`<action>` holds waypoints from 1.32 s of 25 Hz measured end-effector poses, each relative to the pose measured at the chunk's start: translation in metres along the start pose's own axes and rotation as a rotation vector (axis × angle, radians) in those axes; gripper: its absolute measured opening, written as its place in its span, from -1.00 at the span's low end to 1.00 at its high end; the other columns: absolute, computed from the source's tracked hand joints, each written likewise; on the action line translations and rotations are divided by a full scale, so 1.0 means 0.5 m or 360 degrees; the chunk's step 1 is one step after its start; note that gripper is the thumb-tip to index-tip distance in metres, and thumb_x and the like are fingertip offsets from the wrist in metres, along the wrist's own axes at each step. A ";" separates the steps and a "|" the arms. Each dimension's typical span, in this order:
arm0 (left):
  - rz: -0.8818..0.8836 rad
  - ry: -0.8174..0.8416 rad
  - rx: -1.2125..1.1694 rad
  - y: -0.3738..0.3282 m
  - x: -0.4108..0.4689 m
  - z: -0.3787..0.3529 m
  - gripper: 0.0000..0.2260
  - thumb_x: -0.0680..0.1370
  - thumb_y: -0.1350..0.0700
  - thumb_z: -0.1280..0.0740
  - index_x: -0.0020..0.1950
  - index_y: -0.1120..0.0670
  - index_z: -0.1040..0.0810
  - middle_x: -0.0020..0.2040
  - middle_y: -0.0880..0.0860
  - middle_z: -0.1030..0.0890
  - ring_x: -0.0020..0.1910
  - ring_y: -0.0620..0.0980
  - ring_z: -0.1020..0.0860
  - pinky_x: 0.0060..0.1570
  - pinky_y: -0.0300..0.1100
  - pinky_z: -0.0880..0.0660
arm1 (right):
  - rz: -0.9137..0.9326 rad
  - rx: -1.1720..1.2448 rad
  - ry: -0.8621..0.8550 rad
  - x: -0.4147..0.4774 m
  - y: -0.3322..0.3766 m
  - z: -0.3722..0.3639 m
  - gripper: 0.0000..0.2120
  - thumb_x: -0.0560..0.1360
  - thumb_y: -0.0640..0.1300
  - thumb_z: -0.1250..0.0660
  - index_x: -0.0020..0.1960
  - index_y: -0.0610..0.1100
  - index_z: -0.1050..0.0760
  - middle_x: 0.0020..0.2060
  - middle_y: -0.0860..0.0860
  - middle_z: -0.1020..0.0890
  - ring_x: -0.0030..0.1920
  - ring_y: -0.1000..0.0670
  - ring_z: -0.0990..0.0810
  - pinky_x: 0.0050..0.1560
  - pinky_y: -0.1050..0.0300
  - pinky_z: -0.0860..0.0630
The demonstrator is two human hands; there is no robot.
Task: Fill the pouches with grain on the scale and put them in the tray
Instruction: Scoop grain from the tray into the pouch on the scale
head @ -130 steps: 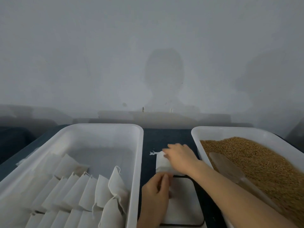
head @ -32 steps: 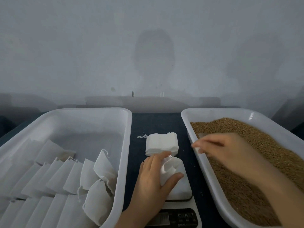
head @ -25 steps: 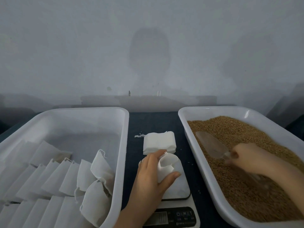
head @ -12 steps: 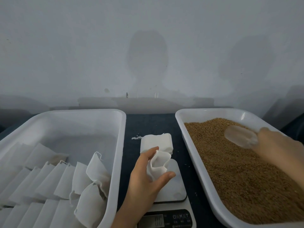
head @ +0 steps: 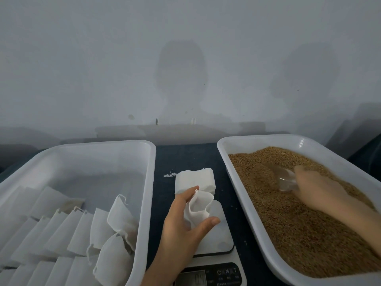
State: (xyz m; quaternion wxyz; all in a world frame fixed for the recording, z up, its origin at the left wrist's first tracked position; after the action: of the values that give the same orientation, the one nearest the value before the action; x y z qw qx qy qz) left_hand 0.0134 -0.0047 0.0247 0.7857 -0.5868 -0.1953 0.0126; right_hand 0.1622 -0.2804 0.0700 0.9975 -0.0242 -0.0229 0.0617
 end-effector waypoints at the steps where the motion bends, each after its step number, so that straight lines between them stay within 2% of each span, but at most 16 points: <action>1: -0.0003 -0.0001 -0.0004 -0.001 0.000 0.000 -0.41 0.22 -0.29 -0.41 0.22 -0.26 -0.36 0.16 -0.35 -0.46 0.18 -0.40 -0.39 -0.07 -0.60 -0.37 | 0.0008 0.0091 0.0053 -0.002 0.004 0.000 -0.87 0.57 -0.06 -0.21 -0.02 -0.08 -0.27 -0.25 0.04 -0.52 -0.33 0.09 -0.55 -0.41 0.17 -0.51; 2: -0.0003 0.0001 -0.0007 -0.002 0.000 -0.001 -0.40 0.22 -0.30 -0.40 0.22 -0.26 -0.36 0.17 -0.35 -0.46 0.18 -0.40 -0.38 -0.07 -0.60 -0.37 | 0.0019 0.0187 0.0111 -0.006 0.006 0.000 -0.84 0.57 -0.02 -0.22 -0.04 -0.08 -0.29 -0.24 0.03 -0.54 -0.33 0.08 -0.55 -0.38 0.17 -0.53; 6: 0.0051 0.0026 -0.0020 0.001 -0.002 -0.002 -0.35 0.19 -0.31 -0.40 0.25 -0.25 -0.36 0.19 -0.33 -0.45 0.20 -0.30 -0.41 -0.01 -0.54 -0.41 | 0.0046 0.0491 0.0288 -0.024 0.016 0.006 -0.82 0.52 0.01 -0.31 -0.12 -0.08 -0.38 -0.30 0.01 -0.59 -0.44 0.12 -0.50 -0.52 0.34 -0.35; 10: 0.0046 0.0001 -0.0027 -0.002 0.000 0.004 -0.37 0.20 -0.28 -0.41 0.24 -0.25 -0.37 0.17 -0.33 -0.46 0.17 -0.37 -0.41 -0.03 -0.54 -0.43 | 0.0000 0.0748 0.0330 -0.039 0.013 0.008 -0.79 0.48 0.08 -0.34 -0.12 -0.07 -0.49 -0.47 -0.04 -0.64 -0.58 0.15 -0.50 -0.52 0.31 -0.41; 13: 0.0031 -0.0018 -0.0017 -0.005 0.001 0.008 -0.38 0.20 -0.28 -0.40 0.23 -0.25 -0.38 0.16 -0.34 -0.47 0.17 -0.40 -0.40 -0.01 -0.59 -0.38 | 0.0027 0.0873 0.0340 -0.045 0.004 0.019 -0.78 0.48 0.10 -0.32 -0.10 -0.05 -0.52 -0.46 0.01 -0.65 -0.55 0.11 -0.55 -0.48 0.31 -0.45; 17: 0.0026 -0.0010 0.0007 -0.008 0.001 0.009 -0.41 0.21 -0.26 -0.40 0.22 -0.26 -0.37 0.16 -0.38 -0.44 0.17 -0.45 -0.37 -0.02 -0.64 -0.34 | 0.0030 0.0913 0.0277 -0.053 -0.013 0.031 -0.81 0.47 0.09 -0.32 -0.07 -0.03 -0.54 -0.38 0.02 -0.68 -0.54 0.06 -0.56 -0.52 0.28 -0.45; 22: 0.0033 0.0001 -0.0023 -0.006 0.003 0.010 -0.40 0.23 -0.23 -0.40 0.24 -0.23 -0.39 0.17 -0.32 -0.47 0.17 -0.40 -0.40 -0.01 -0.62 -0.34 | 0.0073 0.0885 0.0271 -0.066 -0.021 0.035 -0.78 0.37 0.07 -0.44 -0.05 0.02 -0.51 -0.36 0.12 -0.68 -0.58 0.09 -0.52 -0.55 0.27 -0.43; 24: 0.0047 0.0010 -0.0017 -0.004 0.004 0.011 -0.38 0.21 -0.25 -0.40 0.26 -0.23 -0.39 0.18 -0.32 -0.46 0.16 -0.36 -0.42 -0.02 -0.63 -0.33 | 0.0077 0.0910 0.0159 -0.070 -0.027 0.044 -0.80 0.35 0.10 -0.43 -0.08 0.08 -0.53 -0.32 0.22 -0.67 -0.50 0.09 -0.59 -0.50 0.22 -0.48; 26: 0.0067 0.0035 -0.0006 -0.003 0.005 0.010 -0.37 0.21 -0.26 -0.40 0.26 -0.24 -0.38 0.19 -0.34 -0.44 0.16 -0.35 -0.42 -0.04 -0.65 -0.32 | 0.0103 0.0899 0.0033 -0.074 -0.032 0.062 -0.76 0.28 0.22 -0.36 -0.10 0.17 -0.53 -0.30 0.24 -0.66 -0.38 0.16 -0.60 -0.38 0.28 -0.43; 29: 0.0046 0.0055 -0.0007 -0.001 0.007 0.010 -0.37 0.22 -0.25 -0.41 0.27 -0.24 -0.37 0.20 -0.32 -0.45 0.18 -0.39 -0.39 -0.01 -0.62 -0.33 | 0.0167 0.0864 -0.0100 -0.081 -0.030 0.093 -0.74 0.20 0.25 -0.31 -0.12 0.26 -0.48 -0.25 0.37 -0.54 -0.23 0.33 -0.46 -0.28 0.38 -0.29; 32: 0.0032 0.0058 0.0012 0.003 0.009 0.012 -0.38 0.21 -0.27 -0.41 0.24 -0.28 -0.36 0.19 -0.35 -0.43 0.18 -0.45 -0.35 -0.03 -0.64 -0.32 | 0.0199 0.0877 -0.0123 -0.096 -0.018 0.111 -0.78 0.19 0.27 -0.31 -0.16 0.39 -0.47 -0.27 0.42 -0.56 -0.24 0.37 -0.45 -0.26 0.39 -0.28; 33: 0.0026 0.0059 0.0017 0.005 0.010 0.013 -0.40 0.22 -0.27 -0.42 0.23 -0.30 -0.36 0.18 -0.35 -0.43 0.18 -0.45 -0.35 -0.02 -0.63 -0.32 | 0.0235 0.0872 -0.0135 -0.101 -0.009 0.116 -0.79 0.20 0.28 -0.32 -0.16 0.45 -0.46 -0.24 0.49 -0.56 -0.26 0.39 -0.48 -0.26 0.41 -0.27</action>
State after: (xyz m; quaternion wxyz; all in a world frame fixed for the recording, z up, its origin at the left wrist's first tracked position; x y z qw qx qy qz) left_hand 0.0166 0.0030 0.0255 0.7921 -0.5844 -0.1759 0.0091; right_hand 0.1097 -0.2886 0.1262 0.9579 0.2473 -0.0452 0.1390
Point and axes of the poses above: each hand's wrist, its own x-axis towards the middle knuckle, its own z-axis out of the back of the hand, y = z × x, the point moved 3 cm from there along x, towards the middle knuckle
